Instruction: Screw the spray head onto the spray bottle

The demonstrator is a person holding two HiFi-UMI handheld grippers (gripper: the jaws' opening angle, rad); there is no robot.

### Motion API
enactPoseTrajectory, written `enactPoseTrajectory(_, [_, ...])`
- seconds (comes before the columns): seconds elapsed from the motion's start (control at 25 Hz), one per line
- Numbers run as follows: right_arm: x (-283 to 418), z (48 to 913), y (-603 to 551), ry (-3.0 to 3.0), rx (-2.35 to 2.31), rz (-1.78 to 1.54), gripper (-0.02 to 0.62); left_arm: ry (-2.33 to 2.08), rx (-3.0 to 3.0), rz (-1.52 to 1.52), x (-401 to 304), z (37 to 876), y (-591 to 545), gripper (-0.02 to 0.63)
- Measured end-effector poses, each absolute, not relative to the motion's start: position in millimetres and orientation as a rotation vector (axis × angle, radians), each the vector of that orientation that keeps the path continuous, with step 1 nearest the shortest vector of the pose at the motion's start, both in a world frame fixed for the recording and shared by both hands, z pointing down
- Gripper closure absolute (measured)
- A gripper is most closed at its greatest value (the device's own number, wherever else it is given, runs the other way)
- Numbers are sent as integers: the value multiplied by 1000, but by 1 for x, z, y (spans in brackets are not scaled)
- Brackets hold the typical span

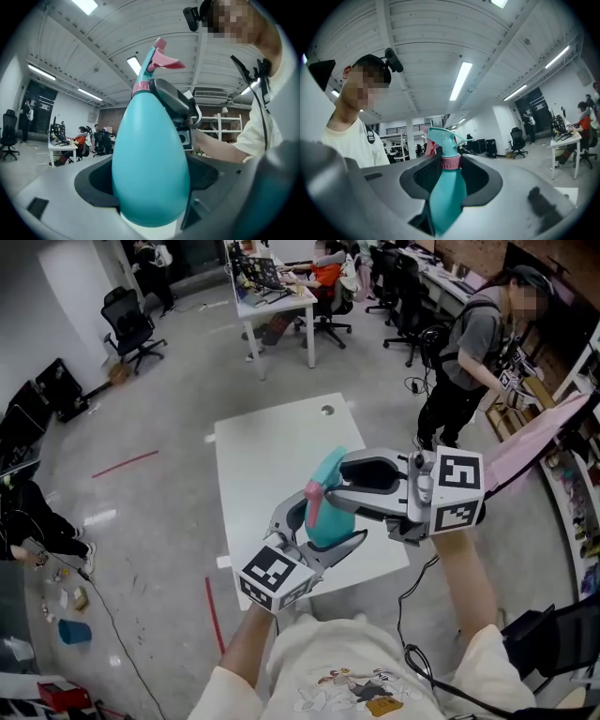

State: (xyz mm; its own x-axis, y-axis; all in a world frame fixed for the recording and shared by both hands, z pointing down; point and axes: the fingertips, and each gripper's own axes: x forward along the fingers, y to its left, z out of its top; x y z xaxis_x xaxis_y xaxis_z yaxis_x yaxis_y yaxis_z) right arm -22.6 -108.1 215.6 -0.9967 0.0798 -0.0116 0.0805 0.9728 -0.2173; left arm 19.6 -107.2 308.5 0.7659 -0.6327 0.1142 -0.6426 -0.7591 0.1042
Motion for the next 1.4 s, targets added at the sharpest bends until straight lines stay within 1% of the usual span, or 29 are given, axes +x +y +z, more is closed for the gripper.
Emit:
enactPoseTrajectory(0.28, [-25,219,-124,3110,-110,-378,462,-1158,2727,117,15,313,-121,181])
enactPoseTrajectory(0.44, [-25,218,-133,3062,-328,-414,462,-1299,2680,181,7,313,-130,181])
enactPoseTrajectory(0.56, [-24,217,-131,3043,-508,-340,462,-1431,2664,209,4,312,-133,181])
enactPoseTrajectory(0.68, [-23,219,-126,3055,-585,-252,462,-1435,2669,151,8,312,-133,181])
enactPoseTrajectory(0.84, [-20,230,-126,3050,-505,-303,458,-1456,2697,93,3,318,-135,181])
enactPoseTrajectory(0.96, [-14,247,-127,3037,-436,-348,423,-1495,2735,145,-1,331,-136,181])
enactPoseTrajectory(1.12, [-1,253,-109,3052,-93,-353,393,-1419,2828,184,0,341,-127,181])
enactPoseTrajectory(1.24, [11,246,-106,3051,104,-315,391,-1372,2900,230,-1,349,-123,181])
enactPoseTrajectory(1.4, [-2,265,-109,3188,249,-224,393,-1327,2961,273,-4,362,-124,181])
